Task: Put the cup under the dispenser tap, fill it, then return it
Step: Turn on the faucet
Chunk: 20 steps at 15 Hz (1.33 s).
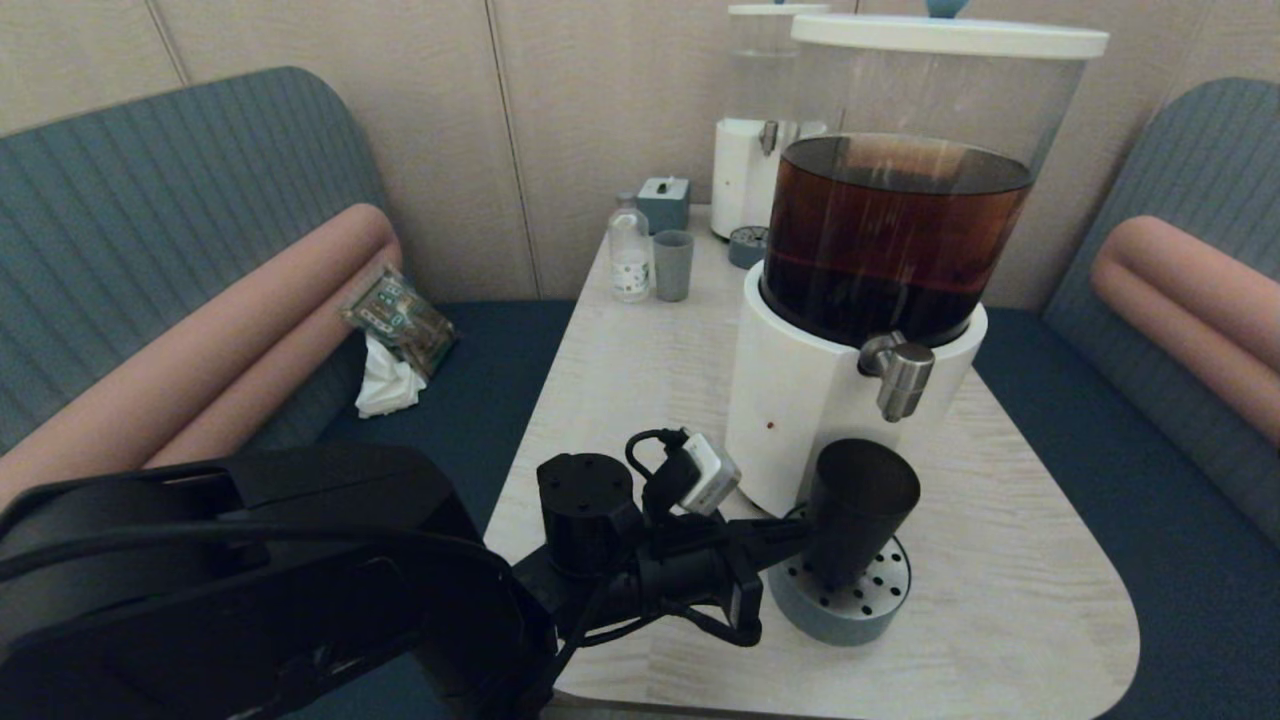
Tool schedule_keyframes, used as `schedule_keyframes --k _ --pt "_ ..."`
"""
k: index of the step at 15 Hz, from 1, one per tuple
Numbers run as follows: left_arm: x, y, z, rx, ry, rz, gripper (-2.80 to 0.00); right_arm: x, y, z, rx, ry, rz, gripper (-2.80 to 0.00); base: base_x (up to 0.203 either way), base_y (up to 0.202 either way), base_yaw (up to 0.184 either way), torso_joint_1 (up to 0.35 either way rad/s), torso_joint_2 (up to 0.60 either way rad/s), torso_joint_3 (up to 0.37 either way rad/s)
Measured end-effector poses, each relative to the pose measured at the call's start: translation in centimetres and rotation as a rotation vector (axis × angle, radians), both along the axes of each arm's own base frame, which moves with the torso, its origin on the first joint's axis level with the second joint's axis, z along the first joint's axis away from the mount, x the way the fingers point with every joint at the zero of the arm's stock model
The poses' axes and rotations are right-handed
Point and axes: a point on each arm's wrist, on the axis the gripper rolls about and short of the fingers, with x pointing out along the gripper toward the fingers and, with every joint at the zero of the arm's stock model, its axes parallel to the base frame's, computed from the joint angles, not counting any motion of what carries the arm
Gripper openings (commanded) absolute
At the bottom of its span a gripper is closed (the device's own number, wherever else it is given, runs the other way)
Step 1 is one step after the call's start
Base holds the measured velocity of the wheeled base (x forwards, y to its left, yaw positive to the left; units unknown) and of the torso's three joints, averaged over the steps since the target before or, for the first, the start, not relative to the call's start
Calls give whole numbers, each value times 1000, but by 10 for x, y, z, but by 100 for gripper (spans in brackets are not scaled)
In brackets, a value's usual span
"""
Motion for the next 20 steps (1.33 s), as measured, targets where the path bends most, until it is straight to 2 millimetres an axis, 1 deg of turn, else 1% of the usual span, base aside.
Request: schedule_keyframes --k 3,6,9,11,13,15,18,20 --pt "-7 7 -4 26 5 1 -280 0 0 0 0 0 0 -280 0 0 0 0 0 0" --pt "-14 15 0 26 2 7 -280 0 0 0 -1 0 0 -280 0 0 0 0 0 0" --pt "-24 31 3 43 20 30 -280 0 0 0 0 0 0 -280 0 0 0 0 0 0" --pt "-30 45 10 37 18 98 -280 0 0 0 0 0 0 -280 0 0 0 0 0 0" --pt "-33 61 24 19 4 183 -280 0 0 0 0 0 0 -280 0 0 0 0 0 0" --pt "-29 85 46 -18 -31 324 -280 0 0 0 0 0 0 -280 0 0 0 0 0 0" --pt "-23 131 81 -74 -92 533 -280 0 0 0 0 0 0 -280 0 0 0 0 0 0" --pt "-26 164 106 -97 -126 653 -280 0 0 0 0 0 0 -280 0 0 0 0 0 0"
